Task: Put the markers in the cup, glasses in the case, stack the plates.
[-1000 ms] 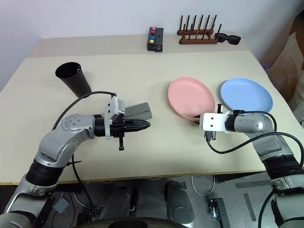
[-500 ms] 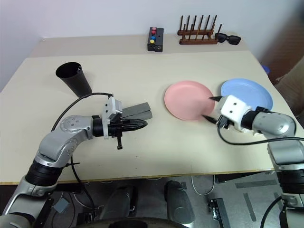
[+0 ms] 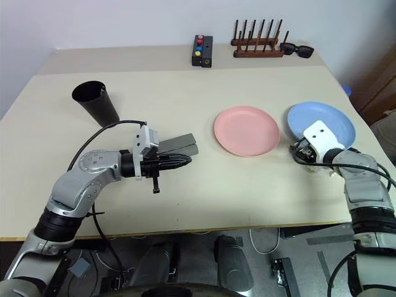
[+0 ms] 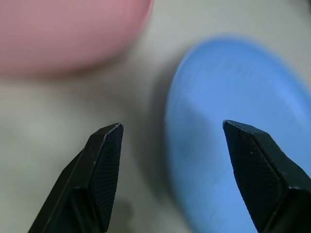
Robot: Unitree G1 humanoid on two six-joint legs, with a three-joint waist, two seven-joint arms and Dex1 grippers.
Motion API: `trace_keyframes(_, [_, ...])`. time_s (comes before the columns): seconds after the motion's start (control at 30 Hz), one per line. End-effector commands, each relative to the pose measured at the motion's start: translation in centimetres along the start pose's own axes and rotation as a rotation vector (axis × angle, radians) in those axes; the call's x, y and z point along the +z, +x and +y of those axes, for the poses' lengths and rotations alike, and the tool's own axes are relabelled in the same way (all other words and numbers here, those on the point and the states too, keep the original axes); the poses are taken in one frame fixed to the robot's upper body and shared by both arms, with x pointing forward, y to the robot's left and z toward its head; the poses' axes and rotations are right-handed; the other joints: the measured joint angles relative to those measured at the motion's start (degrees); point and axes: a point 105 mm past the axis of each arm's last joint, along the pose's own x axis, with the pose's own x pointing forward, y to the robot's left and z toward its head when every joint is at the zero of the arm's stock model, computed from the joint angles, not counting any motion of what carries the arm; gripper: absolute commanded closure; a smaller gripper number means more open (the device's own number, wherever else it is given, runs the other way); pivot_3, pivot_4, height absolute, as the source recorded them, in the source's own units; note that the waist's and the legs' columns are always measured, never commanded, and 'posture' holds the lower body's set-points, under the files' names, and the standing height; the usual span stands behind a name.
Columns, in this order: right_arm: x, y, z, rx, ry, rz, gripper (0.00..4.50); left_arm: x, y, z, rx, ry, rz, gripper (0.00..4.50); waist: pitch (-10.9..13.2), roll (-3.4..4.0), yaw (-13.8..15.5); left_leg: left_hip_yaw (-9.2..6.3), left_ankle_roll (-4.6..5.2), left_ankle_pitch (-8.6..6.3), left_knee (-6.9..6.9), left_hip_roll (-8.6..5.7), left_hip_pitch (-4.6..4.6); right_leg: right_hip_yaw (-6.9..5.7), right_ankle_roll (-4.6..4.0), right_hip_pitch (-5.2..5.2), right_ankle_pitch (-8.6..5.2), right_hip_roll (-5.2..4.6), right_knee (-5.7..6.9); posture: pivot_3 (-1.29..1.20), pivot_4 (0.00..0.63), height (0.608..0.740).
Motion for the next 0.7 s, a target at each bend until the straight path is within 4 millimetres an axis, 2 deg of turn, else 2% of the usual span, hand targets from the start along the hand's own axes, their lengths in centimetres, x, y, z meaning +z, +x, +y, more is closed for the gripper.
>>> trace_keyframes(0.03, [0.2,0.3,-0.9,-0.042,-0.03,-0.012,1.98,1.3,0.0,-0.2,-0.002,0.035,-0.035,4.5,0.0,0.0,-0.01,0.01,0.0,0.0,0.0,0.0,0.0,0.01,0.0,0.0,0.0,0.0,0.0,0.0,0.15,0.735])
trace_keyframes(0.2, [1.1,0.4,-0.9,-0.049,-0.072,-0.057,4.41,1.1,0.0,-0.3,0.0,0.033,-0.03,4.5,0.0,0.0,0.0,-0.01,0.0,0.0,0.0,0.0,-0.01,0.01,0.01,0.0,0.0,0.0,0.0,0.0,0.15,0.735])
trace_keyframes(0.33, [1.5,0.2,-0.9,-0.052,-0.126,-0.061,4.47,1.1,0.0,-0.4,0.0,0.032,-0.03,4.5,0.0,0.0,0.01,-0.02,0.0,0.0,0.0,0.0,-0.01,0.0,0.01,0.0,0.0,0.0,0.0,0.0,0.15,0.735])
trace_keyframes(0.5, [5.9,-1.0,-0.9,-0.066,-0.309,-0.205,4.47,1.3,-0.2,0.2,0.025,0.039,-0.032,4.5,0.02,0.03,-0.1,-0.01,0.0,0.0,-0.01,0.0,-0.01,0.01,0.01,-0.01,0.0,0.0,0.01,0.0,0.15,0.735])
trace_keyframes(0.6, [9.4,-2.1,0.8,0.008,-0.357,-0.347,4.47,1.3,-0.7,1.0,0.062,0.042,-0.03,4.5,0.02,0.03,-0.07,-0.03,0.0,0.0,-0.01,0.0,0.0,0.0,0.01,-0.02,0.0,0.02,0.01,0.0,0.15,0.735])
trace_keyframes(0.67, [10.8,-2.7,2.1,0.074,-0.347,-0.407,4.47,1.4,-1.0,1.3,0.072,0.044,-0.03,4.5,0.02,0.03,0.0,-0.05,0.0,0.0,-0.01,0.02,0.0,0.0,0.01,-0.02,0.0,0.04,0.01,0.0,0.15,0.735])
trace_keyframes(0.7, [11.5,-3.1,3.4,0.142,-0.319,-0.441,4.47,1.5,-1.1,1.4,0.074,0.046,-0.031,4.5,0.02,0.02,0.03,-0.07,0.0,0.0,-0.01,0.02,0.0,-0.01,0.01,-0.02,0.0,0.04,0.01,0.0,0.15,0.735])
